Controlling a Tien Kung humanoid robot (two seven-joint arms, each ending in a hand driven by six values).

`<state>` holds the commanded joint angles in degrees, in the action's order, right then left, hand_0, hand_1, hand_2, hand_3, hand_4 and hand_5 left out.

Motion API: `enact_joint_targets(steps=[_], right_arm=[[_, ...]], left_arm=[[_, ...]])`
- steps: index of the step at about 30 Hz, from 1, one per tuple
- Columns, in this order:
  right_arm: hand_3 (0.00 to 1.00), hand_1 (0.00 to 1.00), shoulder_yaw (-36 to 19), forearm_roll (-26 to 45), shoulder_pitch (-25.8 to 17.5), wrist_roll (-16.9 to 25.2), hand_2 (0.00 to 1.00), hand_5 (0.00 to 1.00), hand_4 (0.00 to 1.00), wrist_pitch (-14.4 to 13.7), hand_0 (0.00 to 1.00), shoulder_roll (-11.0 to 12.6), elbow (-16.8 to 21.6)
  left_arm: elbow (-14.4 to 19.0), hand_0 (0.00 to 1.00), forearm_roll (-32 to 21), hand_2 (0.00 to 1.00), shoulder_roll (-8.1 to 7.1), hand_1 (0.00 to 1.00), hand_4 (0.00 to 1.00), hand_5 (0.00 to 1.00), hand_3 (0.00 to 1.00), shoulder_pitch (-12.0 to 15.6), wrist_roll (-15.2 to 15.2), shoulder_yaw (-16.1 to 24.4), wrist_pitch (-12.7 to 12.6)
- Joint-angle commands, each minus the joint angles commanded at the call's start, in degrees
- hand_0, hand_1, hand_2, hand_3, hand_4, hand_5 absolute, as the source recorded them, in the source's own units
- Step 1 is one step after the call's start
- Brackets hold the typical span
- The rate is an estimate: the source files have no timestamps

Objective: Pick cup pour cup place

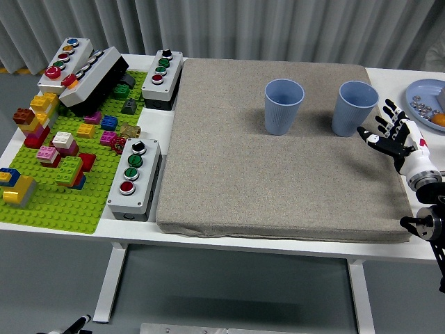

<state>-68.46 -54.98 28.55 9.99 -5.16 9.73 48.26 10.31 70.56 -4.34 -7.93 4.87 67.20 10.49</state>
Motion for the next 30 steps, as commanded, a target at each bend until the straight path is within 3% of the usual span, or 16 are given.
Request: enact_joint_targets(steps=[17, 30], right_arm=[[0.98, 0.928, 1.12, 2.44, 5.17, 1.28, 0.998, 0.19, 0.825, 0.13, 0.987, -1.74, -6.09], [0.98, 0.929, 1.06, 1.82, 5.99, 0.93, 0.998, 0.196, 0.824, 0.33, 0.987, -2.98, -6.77]], left_arm=[[0.0, 0.837, 0.12, 0.904, -0.04, 0.832, 0.614, 0.998, 0.796, -0.66, 0.08, -0.06, 0.05], [0.0, 0.838, 0.0, 0.904, -0.11, 0.833, 0.615, 0.998, 0.795, -0.88, 0.14, -0.36, 0.14]])
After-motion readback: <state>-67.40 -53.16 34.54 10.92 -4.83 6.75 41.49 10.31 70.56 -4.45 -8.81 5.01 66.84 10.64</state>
